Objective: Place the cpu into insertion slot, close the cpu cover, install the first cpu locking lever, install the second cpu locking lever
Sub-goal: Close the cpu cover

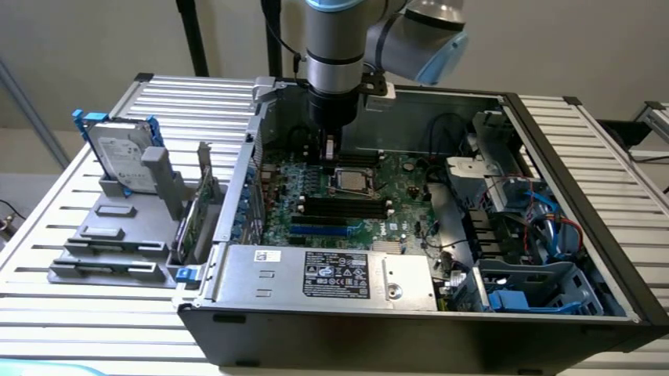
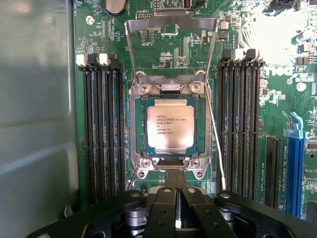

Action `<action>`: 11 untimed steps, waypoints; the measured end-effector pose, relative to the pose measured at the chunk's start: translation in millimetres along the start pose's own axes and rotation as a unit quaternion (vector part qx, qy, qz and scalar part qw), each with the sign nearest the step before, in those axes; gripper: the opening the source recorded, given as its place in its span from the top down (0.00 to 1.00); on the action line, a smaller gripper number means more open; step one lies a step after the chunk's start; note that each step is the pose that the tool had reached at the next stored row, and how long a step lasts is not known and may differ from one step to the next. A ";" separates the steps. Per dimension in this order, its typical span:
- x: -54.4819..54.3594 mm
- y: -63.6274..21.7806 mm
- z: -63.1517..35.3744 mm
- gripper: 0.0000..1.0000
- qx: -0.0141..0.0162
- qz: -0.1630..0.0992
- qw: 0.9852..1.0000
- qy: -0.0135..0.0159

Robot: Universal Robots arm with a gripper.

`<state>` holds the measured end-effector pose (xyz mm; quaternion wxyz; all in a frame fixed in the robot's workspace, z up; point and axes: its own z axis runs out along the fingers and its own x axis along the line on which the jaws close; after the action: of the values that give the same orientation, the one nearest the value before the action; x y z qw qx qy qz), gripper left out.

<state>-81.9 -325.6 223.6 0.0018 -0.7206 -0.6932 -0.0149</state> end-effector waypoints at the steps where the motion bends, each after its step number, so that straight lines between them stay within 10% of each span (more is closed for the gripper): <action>1: 0.0 0.0 0.0 0.89 0.000 0.000 1.000 0.000; 11: 0.0 0.0 0.0 0.89 0.000 0.000 1.000 0.000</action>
<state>-81.9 -325.6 223.6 0.0018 -0.7206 -0.6932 -0.0149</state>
